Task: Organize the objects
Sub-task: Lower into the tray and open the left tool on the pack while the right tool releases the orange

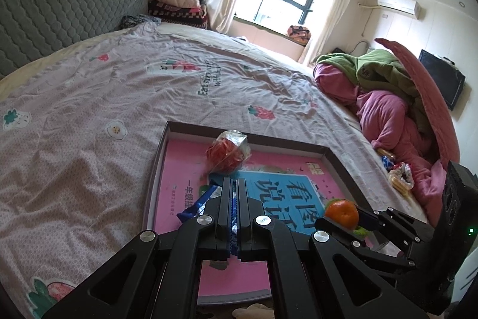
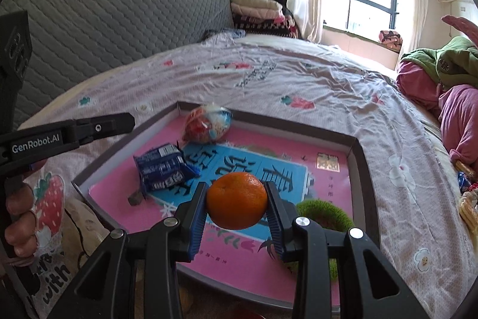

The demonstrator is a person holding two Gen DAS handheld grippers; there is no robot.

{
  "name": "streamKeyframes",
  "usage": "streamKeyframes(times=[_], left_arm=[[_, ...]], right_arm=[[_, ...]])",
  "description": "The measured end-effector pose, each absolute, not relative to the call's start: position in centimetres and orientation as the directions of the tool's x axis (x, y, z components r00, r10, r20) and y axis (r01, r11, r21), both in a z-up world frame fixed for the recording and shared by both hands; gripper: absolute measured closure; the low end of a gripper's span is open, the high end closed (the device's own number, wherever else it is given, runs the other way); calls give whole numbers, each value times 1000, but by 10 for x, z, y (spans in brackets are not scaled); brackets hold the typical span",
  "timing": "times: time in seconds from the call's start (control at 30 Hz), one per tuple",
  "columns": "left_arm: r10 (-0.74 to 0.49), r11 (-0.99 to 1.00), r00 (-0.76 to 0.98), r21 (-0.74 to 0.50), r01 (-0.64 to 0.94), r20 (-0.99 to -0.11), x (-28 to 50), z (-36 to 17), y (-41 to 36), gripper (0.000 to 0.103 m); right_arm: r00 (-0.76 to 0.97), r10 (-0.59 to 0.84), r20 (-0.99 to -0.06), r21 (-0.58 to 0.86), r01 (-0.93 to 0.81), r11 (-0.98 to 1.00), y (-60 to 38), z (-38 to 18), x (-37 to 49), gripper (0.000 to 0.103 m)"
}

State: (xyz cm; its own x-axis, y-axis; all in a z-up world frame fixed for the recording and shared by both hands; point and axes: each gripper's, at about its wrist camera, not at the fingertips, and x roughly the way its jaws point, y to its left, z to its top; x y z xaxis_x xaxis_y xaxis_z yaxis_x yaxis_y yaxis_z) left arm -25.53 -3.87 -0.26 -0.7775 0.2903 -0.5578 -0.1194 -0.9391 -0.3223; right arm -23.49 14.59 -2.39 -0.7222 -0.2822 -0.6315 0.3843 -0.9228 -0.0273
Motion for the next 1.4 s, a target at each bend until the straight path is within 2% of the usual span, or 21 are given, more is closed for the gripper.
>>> streamKeyframes(times=[0.47, 1.4], left_arm=[[258, -955, -751, -280, -102, -608, -258, -13, -32, 102], [215, -972, -687, -223, -78, -694, -265, -34, -25, 101]], right_arm=[[-654, -243, -716, -25, 372, -928, 147, -36, -248, 65], [-606, -209, -768, -36, 366, -930, 146, -45, -255, 65]])
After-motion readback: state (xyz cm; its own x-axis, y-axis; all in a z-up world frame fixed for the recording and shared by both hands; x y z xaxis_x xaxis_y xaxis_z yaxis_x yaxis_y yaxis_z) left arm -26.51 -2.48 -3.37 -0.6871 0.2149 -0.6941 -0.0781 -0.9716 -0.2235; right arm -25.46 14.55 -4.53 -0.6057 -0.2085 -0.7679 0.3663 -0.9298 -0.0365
